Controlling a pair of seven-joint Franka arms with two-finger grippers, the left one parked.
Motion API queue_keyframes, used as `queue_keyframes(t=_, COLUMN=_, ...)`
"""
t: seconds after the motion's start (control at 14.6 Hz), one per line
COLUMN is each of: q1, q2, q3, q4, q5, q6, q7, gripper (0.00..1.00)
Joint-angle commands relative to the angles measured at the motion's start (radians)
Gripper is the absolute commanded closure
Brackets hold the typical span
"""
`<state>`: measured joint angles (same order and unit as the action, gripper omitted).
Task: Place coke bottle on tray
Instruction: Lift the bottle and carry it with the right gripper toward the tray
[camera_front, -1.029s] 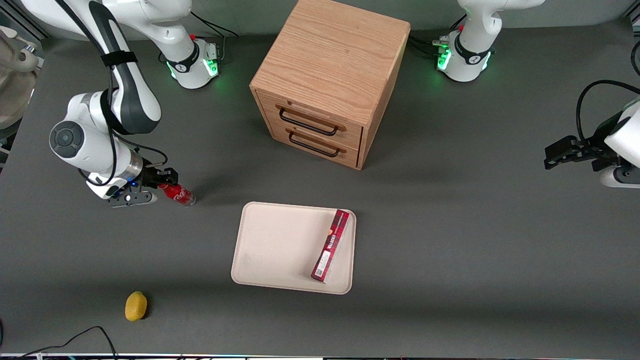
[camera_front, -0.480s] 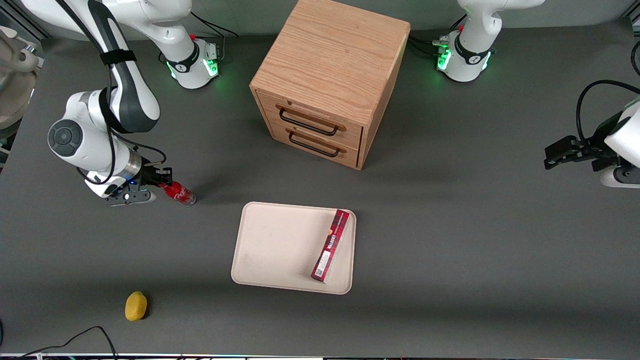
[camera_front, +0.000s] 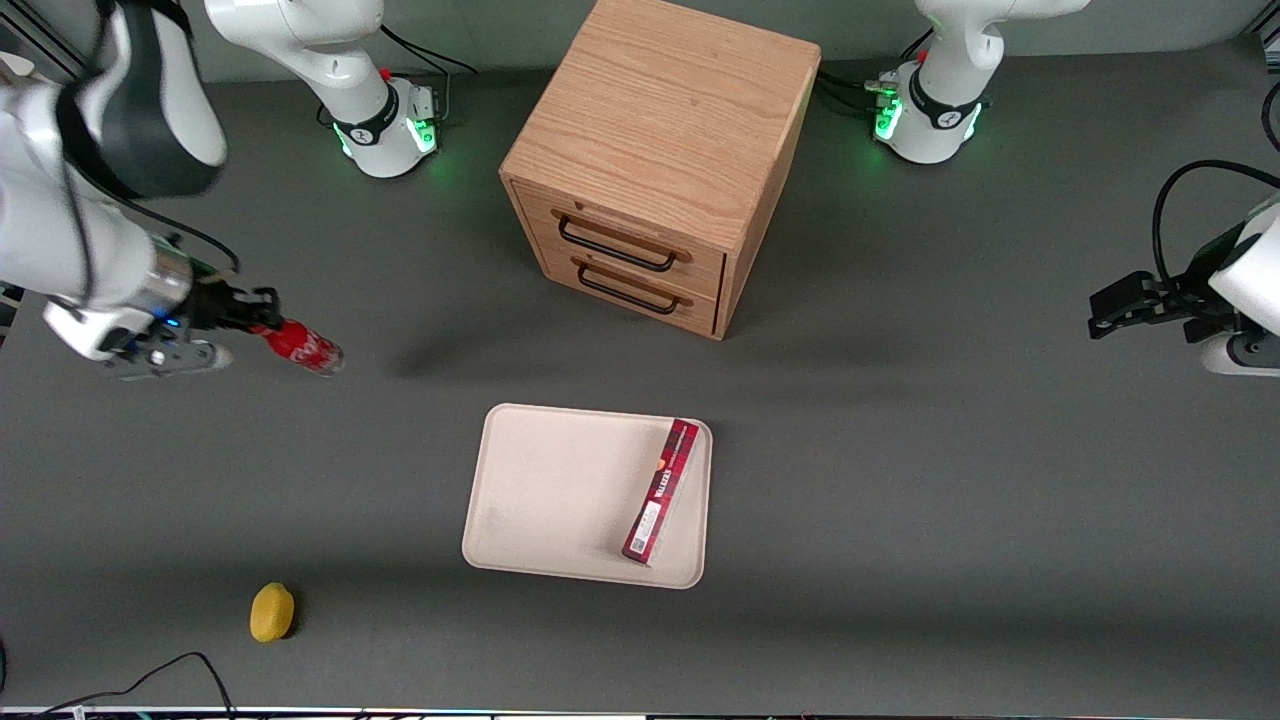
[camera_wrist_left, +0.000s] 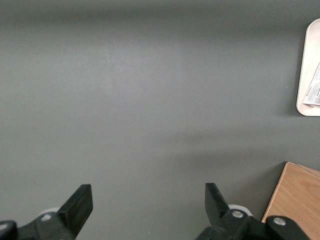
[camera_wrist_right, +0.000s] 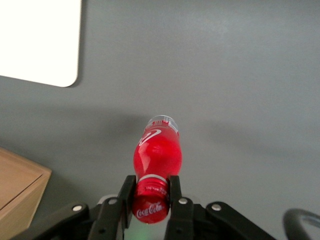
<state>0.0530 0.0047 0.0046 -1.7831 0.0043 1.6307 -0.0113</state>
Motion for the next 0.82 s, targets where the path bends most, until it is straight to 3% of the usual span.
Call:
queue_keyframes(t=0.0, q1=-0.009, q2=0.084, q3=0.003, q4=0.297, q5=0.006, q6=-0.243, q7=0.011, gripper=1.00)
queue_keyframes(t=0.27, q1=0.005, q2=0.222, q3=0.008, q4=0.583, q5=0.005, q6=-0.442, q7=0.085, gripper=1.00)
queue_keyframes(t=0.62, q1=0.025, q2=0.386, q3=0.055, q4=0.746, q5=0.043, q6=-0.442, q7=0.235, gripper=1.00)
queue_keyframes(t=0.75, q1=0.053, q2=0.478, q3=0.103, q4=0.810, q5=0.045, q6=-0.384, q7=0.374, gripper=1.00)
